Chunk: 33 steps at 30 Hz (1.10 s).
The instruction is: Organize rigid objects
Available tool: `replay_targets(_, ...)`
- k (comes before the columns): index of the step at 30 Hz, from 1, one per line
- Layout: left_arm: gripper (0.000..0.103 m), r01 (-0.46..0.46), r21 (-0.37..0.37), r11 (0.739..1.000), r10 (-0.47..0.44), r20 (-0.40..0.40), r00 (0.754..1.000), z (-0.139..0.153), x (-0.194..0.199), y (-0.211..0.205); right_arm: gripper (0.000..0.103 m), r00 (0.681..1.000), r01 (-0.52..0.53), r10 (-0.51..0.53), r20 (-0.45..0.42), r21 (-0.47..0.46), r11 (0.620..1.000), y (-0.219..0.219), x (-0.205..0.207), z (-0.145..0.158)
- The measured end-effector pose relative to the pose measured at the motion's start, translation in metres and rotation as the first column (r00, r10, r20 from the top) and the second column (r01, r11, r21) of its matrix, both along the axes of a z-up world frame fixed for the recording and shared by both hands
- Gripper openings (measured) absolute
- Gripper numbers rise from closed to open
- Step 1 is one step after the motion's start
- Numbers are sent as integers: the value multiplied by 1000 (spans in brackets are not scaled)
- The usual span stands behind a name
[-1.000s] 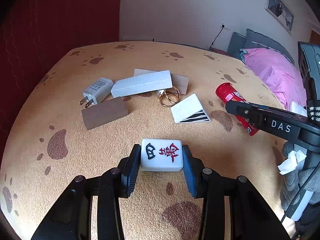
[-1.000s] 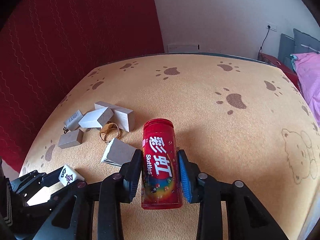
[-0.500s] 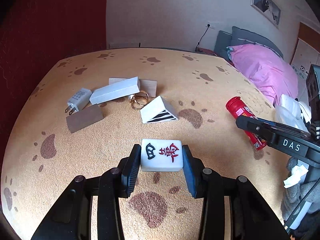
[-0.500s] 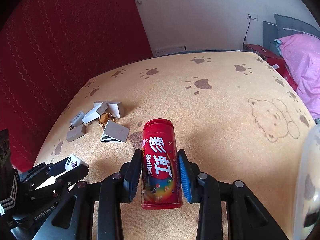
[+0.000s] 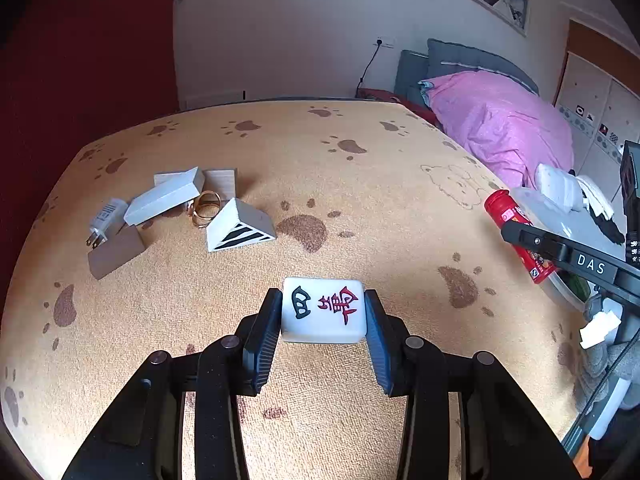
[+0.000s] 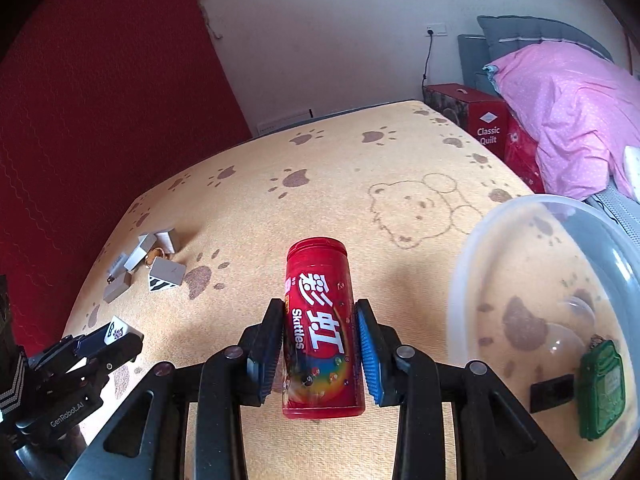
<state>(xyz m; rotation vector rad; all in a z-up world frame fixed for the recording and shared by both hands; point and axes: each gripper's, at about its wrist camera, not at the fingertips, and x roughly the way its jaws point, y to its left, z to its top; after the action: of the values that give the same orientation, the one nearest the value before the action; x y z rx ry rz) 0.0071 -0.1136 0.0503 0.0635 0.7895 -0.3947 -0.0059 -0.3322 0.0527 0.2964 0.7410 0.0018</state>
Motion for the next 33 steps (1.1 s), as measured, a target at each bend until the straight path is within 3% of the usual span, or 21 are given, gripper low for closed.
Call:
replay_targets(19,41,126,29,992,-126,5,992,5,-18,-59,38,967,253,-253,20,21,967,-95,-33,-4)
replay_targets(23,41,151,29,988,-151,-2,989,5,-20,-69,44,954,299,-300,11,29,954,-111,-36,-9)
replay_targets(33,41,240,20,971,-239,-31,971,3,-21,-107,49,946,322,-323,13,8,947,-124,-52,-16)
